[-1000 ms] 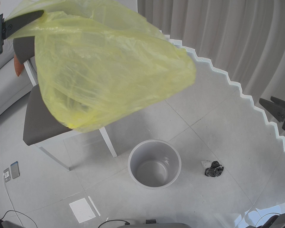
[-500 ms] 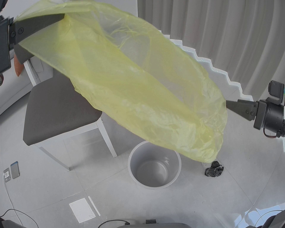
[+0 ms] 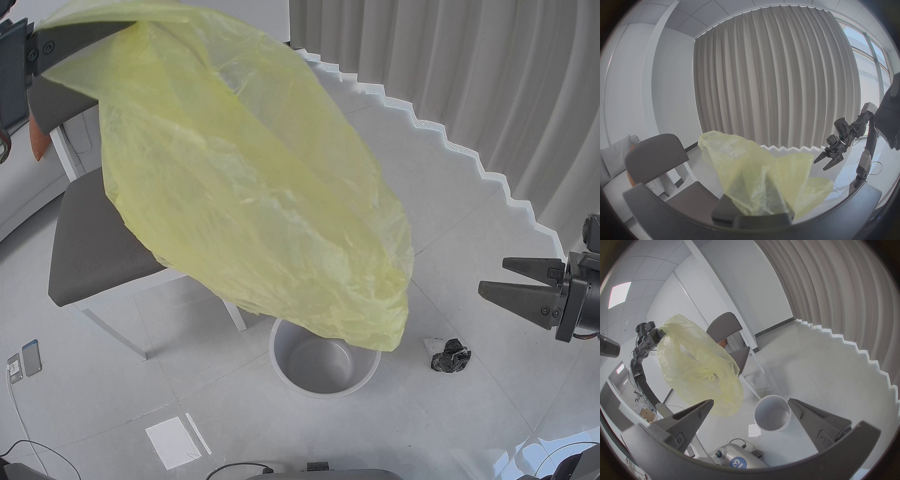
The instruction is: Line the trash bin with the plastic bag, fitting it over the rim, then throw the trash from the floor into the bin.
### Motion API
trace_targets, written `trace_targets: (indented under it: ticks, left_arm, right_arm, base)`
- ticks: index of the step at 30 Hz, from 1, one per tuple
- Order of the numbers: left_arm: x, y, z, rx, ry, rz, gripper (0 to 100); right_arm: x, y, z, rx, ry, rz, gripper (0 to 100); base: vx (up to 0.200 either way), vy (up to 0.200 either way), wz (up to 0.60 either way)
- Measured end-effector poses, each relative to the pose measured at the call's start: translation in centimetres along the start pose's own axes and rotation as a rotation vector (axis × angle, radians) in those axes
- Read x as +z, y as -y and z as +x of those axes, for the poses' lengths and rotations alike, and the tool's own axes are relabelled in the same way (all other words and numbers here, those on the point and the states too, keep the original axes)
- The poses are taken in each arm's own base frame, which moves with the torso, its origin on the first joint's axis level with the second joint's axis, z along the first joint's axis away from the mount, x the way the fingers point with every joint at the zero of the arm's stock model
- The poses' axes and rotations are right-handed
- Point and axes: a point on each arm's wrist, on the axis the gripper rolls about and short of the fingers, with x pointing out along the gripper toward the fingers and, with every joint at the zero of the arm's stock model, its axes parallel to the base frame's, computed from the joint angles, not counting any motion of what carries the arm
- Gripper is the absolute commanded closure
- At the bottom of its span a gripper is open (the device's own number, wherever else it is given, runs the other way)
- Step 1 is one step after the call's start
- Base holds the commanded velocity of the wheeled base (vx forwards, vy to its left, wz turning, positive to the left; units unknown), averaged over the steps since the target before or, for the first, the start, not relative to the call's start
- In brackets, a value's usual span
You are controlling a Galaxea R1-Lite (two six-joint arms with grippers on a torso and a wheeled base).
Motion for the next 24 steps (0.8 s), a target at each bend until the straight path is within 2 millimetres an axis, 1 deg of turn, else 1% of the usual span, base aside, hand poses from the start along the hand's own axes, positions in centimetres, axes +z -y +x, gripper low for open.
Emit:
trace_targets:
  ticks: [5,8,17,24]
  left_arm:
    - [0.2,-0.1,-0.1,0.002,0.01,-0.002,100]
    - [0.3,-0.2,-0.3,0.004,0.015,-0.002,100]
    - [0.6,-0.3,-0.8,0.007,0.036,-0.007,100]
    - [1.0,-0.4,-0.9,0.014,0.078,-0.014,100]
  right_arm:
    - [0.1,-0.6,0.3,0.035,-0.008,-0.008,0]
    - [0.0,-0.9,0.7,0.056,-0.023,-0.012,0]
    - [-0.2,-1.1,2.8,0.071,-0.047,-0.016,0]
    - [0.6,-1.2,4.3,0.069,-0.048,-0.015,0]
  base:
    - [0.0,0.0,0.0]
    - [0.0,0.0,0.0]
    - [0.0,0.0,0.0]
    - [0.0,0.0,0.0]
